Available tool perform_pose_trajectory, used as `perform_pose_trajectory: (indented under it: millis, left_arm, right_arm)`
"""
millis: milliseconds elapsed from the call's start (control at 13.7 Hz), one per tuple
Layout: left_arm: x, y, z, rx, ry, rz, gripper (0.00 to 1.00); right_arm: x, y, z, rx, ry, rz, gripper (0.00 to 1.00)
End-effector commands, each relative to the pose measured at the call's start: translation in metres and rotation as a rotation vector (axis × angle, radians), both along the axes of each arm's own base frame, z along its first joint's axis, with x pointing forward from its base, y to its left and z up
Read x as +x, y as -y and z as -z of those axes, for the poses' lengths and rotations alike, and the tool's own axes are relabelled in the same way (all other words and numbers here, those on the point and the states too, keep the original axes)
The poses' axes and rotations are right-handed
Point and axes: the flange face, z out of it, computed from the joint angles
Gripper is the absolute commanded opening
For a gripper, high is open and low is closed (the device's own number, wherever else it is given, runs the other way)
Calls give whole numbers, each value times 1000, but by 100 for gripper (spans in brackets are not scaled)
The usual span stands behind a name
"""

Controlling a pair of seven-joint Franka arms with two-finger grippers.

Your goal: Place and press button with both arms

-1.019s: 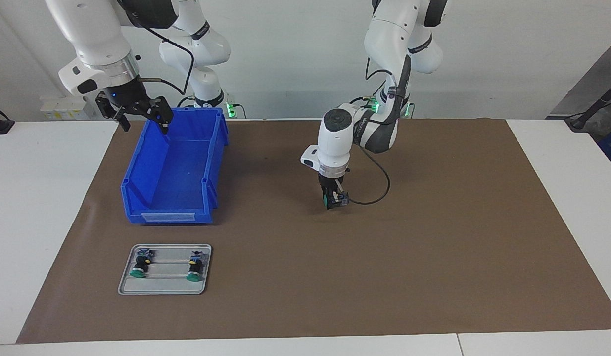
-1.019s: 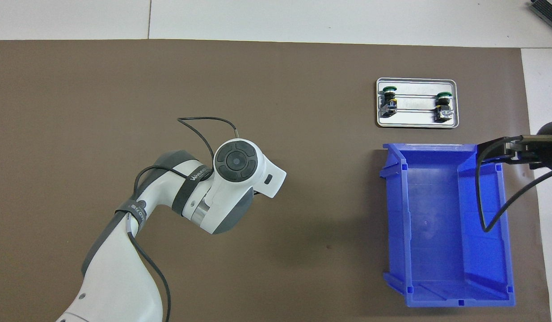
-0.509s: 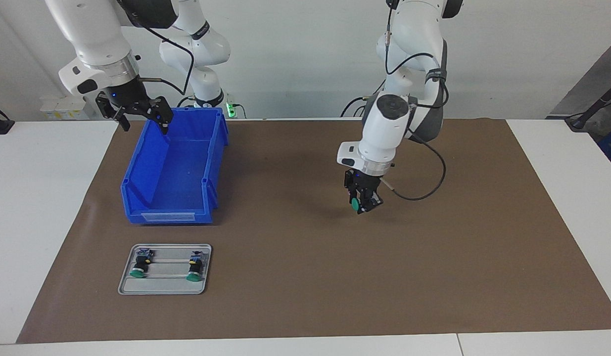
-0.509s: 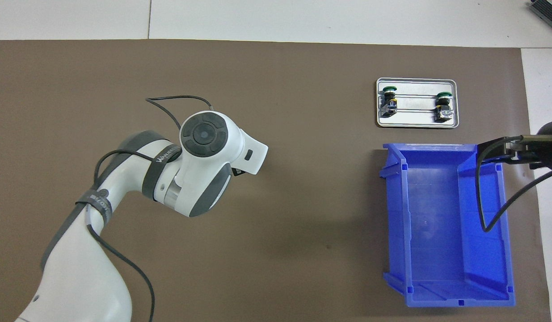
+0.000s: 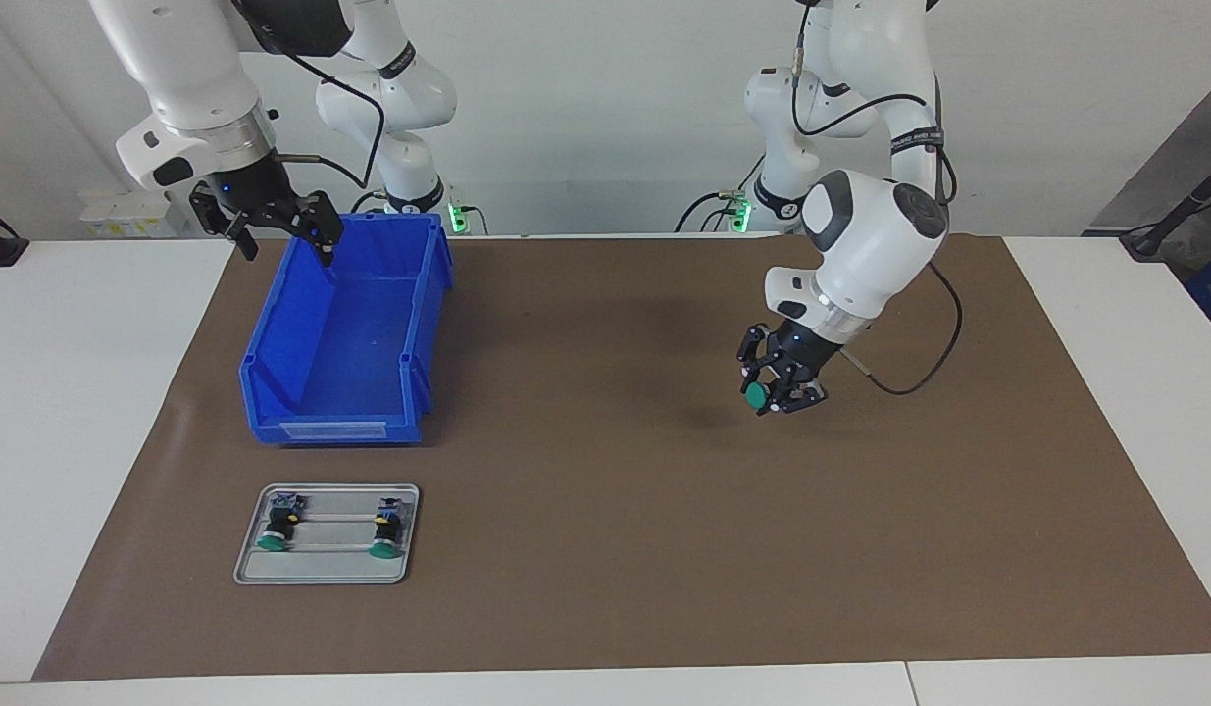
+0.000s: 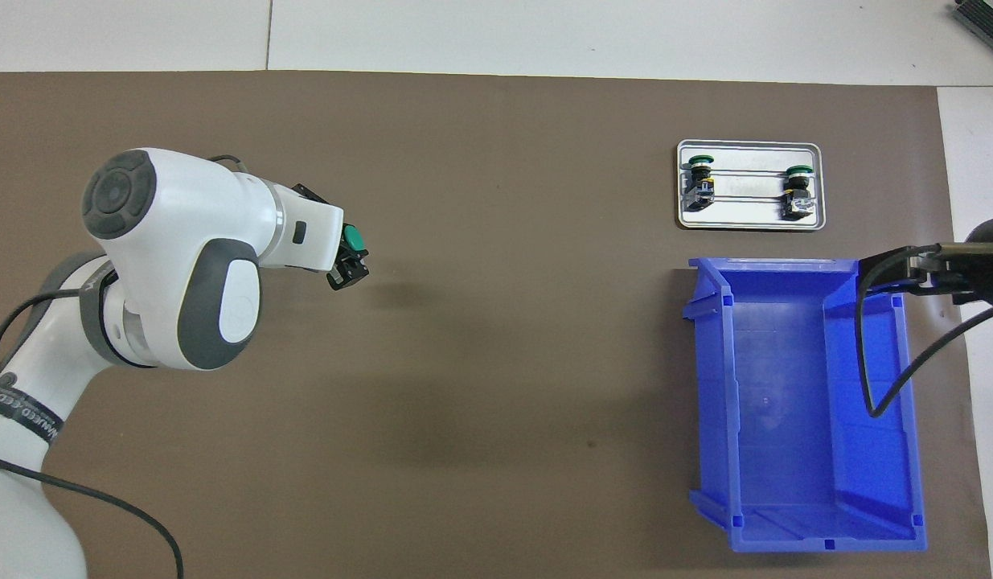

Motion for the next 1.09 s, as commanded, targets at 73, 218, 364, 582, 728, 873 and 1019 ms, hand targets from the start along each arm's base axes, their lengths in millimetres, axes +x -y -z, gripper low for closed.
perform_pose_trajectory:
  millis: [73,218,364,582,728,873,1019]
  left_arm:
    - [-28,-54,20,-171,96,-21,30]
    - [-44,-64,33,-289,166,-78,29]
    - [-62,-68,43,-349,185,-86,22]
    - [-86,-67,60,-437,187,-122,3]
    - [-91,-55,66,-572,204,-167,4]
    - [-94,-45,74,-663,196,-169,4]
    - [-97,-42,85,-685,195,-158,4]
  right_arm:
    - [-7,0,-2,11,2,12,100]
    - [-7,0,-2,11,2,12,100]
    - [-7,0,-2,11,2,11,100]
    - [-7,0,-2,11,2,12,100]
    - [-7,0,-2,11,2,12,100]
    - [-7,0,-2,11,2,12,100]
    - [-7,0,-2,11,2,12,100]
